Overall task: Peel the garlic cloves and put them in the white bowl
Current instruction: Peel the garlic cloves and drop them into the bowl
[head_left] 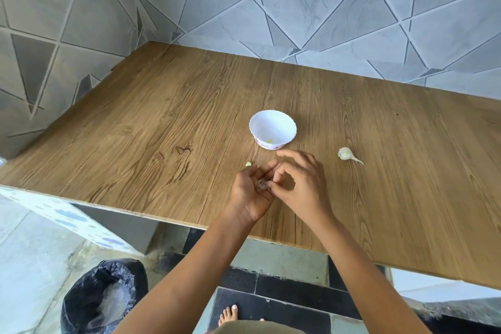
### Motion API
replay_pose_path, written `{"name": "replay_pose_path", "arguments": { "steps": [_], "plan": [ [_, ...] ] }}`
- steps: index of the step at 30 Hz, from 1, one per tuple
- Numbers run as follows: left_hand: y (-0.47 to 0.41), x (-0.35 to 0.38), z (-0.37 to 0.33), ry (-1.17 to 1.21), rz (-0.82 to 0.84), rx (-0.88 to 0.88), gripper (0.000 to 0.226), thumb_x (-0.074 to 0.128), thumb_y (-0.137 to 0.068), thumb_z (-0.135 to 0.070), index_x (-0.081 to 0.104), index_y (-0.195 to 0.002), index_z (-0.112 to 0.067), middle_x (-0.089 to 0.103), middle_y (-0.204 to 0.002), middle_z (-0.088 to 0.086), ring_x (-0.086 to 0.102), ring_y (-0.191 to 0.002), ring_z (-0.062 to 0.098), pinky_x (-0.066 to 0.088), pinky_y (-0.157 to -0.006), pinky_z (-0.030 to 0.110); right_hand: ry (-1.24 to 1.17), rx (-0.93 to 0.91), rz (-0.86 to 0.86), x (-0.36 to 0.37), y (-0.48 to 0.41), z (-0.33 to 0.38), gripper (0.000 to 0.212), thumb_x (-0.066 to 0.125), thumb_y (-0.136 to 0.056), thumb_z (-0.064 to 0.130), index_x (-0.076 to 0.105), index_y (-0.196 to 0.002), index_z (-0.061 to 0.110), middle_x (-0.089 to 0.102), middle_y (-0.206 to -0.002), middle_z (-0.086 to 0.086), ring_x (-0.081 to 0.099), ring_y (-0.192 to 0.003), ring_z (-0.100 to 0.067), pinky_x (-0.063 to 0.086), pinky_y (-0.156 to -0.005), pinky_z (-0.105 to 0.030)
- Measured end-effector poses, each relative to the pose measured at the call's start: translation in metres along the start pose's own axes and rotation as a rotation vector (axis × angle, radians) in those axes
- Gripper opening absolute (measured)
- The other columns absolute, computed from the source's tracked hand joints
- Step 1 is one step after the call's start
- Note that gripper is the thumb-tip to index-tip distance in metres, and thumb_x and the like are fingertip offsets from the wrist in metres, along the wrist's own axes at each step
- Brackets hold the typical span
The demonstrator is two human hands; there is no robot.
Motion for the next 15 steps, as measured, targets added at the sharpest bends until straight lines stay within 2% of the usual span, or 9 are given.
{"name": "replay_pose_path", "arguments": {
  "steps": [2, 5, 7, 11, 13, 15],
  "plan": [
    [0.001, 0.001, -0.002, -0.005, 0.009, 0.009, 0.047, 0.025, -0.102, -0.023, 0.061, -0.096, 0.006, 0.062, -0.089, 0.019, 0.061, -0.083, 0.027, 0.053, -0.071, 0.030, -0.064, 0.004, 0.027, 0.004, 0.001, 0.000, 0.013, 0.071, -0.068, 0.025, 0.062, -0.075, 0.020, 0.064, -0.111, 0.008, 0.055, -0.101, -0.013, 0.037, -0.088, -0.029],
    [0.003, 0.001, -0.005, 0.027, 0.014, 0.026, 0.044, 0.027, -0.100, -0.020, 0.061, -0.090, 0.007, 0.066, -0.080, 0.020, 0.065, -0.079, 0.028, 0.058, -0.066, 0.032, -0.186, 0.010, 0.078, 0.007, 0.004, 0.002, 0.023, 0.061, -0.079, 0.031, 0.066, -0.098, 0.020, 0.065, -0.109, 0.013, 0.060, -0.100, -0.010, 0.046, -0.089, -0.038],
    [0.004, -0.003, -0.009, 0.037, 0.006, 0.041, 0.044, 0.028, -0.100, -0.019, 0.061, -0.090, 0.008, 0.067, -0.079, 0.021, 0.063, -0.082, 0.029, 0.058, -0.065, 0.032, -0.240, 0.023, 0.064, 0.005, 0.008, 0.003, 0.027, 0.059, -0.081, 0.028, 0.065, -0.106, 0.019, 0.065, -0.108, 0.016, 0.060, -0.099, -0.006, 0.047, -0.089, -0.032],
    [0.014, -0.018, -0.016, 0.078, -0.028, 0.100, 0.043, 0.027, -0.099, -0.019, 0.062, -0.095, 0.006, 0.064, -0.093, 0.020, 0.061, -0.088, 0.027, 0.051, -0.083, 0.033, -0.328, 0.052, 0.063, 0.006, 0.015, 0.002, 0.031, 0.061, -0.083, 0.026, 0.063, -0.113, 0.016, 0.060, -0.110, 0.018, 0.057, -0.105, -0.003, 0.045, -0.092, -0.022],
    [0.027, -0.028, -0.022, 0.116, -0.045, 0.158, 0.041, 0.029, -0.099, -0.018, 0.062, -0.094, 0.005, 0.065, -0.093, 0.019, 0.061, -0.088, 0.026, 0.050, -0.085, 0.033, -0.376, 0.053, 0.092, 0.014, 0.018, 0.007, 0.034, 0.062, -0.082, 0.023, 0.062, -0.115, 0.015, 0.057, -0.113, 0.023, 0.056, -0.108, -0.003, 0.042, -0.095, -0.019],
    [0.043, -0.041, -0.030, 0.163, -0.084, 0.219, 0.039, 0.030, -0.098, -0.016, 0.062, -0.093, 0.006, 0.065, -0.092, 0.019, 0.061, -0.088, 0.027, 0.050, -0.085, 0.033, -0.430, 0.048, 0.133, 0.023, 0.019, 0.014, 0.037, 0.062, -0.082, 0.024, 0.061, -0.118, 0.014, 0.059, -0.118, 0.017, 0.056, -0.112, -0.005, 0.041, -0.098, -0.022]
  ]
}}
Point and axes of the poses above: each hand's wrist, its own y-axis away from the middle knuckle, its own x-axis out of the palm, z = x × y, the point moved 9 cm from there along -y, towards the middle knuckle
